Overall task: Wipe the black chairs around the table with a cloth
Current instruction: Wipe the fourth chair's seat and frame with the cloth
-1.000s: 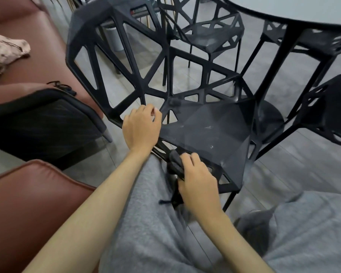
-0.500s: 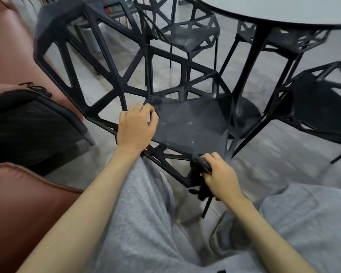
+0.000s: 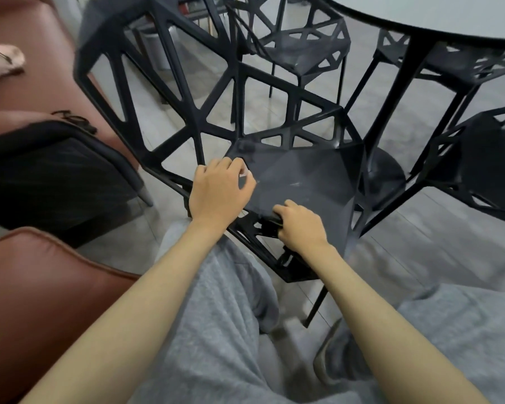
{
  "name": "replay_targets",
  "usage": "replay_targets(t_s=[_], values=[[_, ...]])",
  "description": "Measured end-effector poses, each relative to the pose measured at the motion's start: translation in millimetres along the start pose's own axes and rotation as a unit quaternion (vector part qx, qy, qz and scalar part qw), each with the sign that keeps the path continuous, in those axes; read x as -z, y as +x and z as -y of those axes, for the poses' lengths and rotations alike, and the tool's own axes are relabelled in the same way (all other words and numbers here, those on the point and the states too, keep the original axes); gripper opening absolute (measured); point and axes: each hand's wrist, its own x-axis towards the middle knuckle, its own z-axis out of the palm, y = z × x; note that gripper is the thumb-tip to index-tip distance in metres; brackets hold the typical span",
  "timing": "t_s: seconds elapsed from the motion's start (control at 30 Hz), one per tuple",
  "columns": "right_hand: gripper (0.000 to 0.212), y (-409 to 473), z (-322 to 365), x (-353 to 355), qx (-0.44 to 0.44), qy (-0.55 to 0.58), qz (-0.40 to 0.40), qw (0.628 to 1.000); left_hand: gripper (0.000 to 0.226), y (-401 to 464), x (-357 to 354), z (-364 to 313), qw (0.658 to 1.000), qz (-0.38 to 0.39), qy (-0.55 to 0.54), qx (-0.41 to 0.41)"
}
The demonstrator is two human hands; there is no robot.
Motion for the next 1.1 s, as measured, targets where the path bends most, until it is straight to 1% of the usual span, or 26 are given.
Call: replay_targets(t_s=[0.07,0.17,0.23,0.4,0.47,0.53,0.6,0.7,0.77,0.8,0.83,0.9,0.97,1.0,1.07,1.1], values=[[0.017,9.6,5.5,-0.8,0.022,-0.003,0.02,1.0,0.024,-1.0,0.5,0.4,1.0,0.006,0.006,-0.006],[0.025,-1.8,-9.3,0.4,0.017,0.016,0.028,0.999,0.025,-0.7,0.5,2.9,1.0,0.01,0.006,-0.013],[0.029,-19.2,-29.4,4.5,-0.01,0.04,0.019,0.999,0.024,-0.4,1.0,3.8,1.0,0.001,-0.004,-0.007],[0.03,-86.0,-82.8,9.3,-0.082,0.082,0.004,0.993,0.025,-1.5,4.0,1.0,0.999,-0.016,-0.029,0.013],[0.032,-100.9,-83.9,5.4,-0.104,0.115,-0.01,0.988,0.026,-1.1,5.3,-1.0,0.999,-0.015,-0.028,0.018],[0.03,-105.0,-67.0,-0.9,-0.112,0.15,-0.036,0.982,0.026,-1.0,7.0,-1.9,0.999,-0.013,-0.029,0.018],[0.029,-109.9,-38.0,-4.1,-0.1,0.192,-0.07,0.974,0.026,-1.8,7.4,-1.9,0.999,-0.012,-0.032,0.015],[0.038,-124.0,-1.6,-5.2,-0.032,0.224,-0.11,0.968,0.028,-1.9,6.2,-1.4,0.999,-0.005,-0.031,0.014],[0.041,-131.7,5.0,-8.5,0.0,0.23,-0.12,0.966,0.029,-2.0,6.1,-0.7,1.0,0.004,-0.024,0.01],[0.041,-131.8,0.4,-10.8,0.002,0.223,-0.124,0.967,0.029,-2.8,6.4,-0.3,1.0,0.009,-0.022,0.005],[0.041,-129.8,-9.3,-14.4,-0.008,0.205,-0.128,0.97,0.029,-3.9,6.7,0.2,1.0,0.015,-0.021,-0.001],[0.039,-122.2,-37.7,-20.9,-0.067,0.154,-0.139,0.976,0.028,-4.4,7.5,1.6,0.999,0.026,-0.024,-0.01],[0.038,-116.0,-66.1,-22.4,-0.151,0.14,-0.153,0.966,0.028,-4.7,8.8,1.2,0.999,0.027,-0.032,-0.013],[0.04,-114.1,-73.3,-23.0,-0.178,0.146,-0.165,0.959,0.029,-5.0,9.9,0.0,0.999,0.022,-0.039,-0.015],[0.043,-114.9,-69.0,-24.9,-0.193,0.152,-0.185,0.952,0.034,-5.4,12.1,-2.1,0.998,0.004,-0.056,-0.029],[0.045,-117.6,-60.8,-26.2,-0.182,0.152,-0.188,0.953,0.036,-6.1,12.7,-2.1,0.997,-0.004,-0.062,-0.042]])
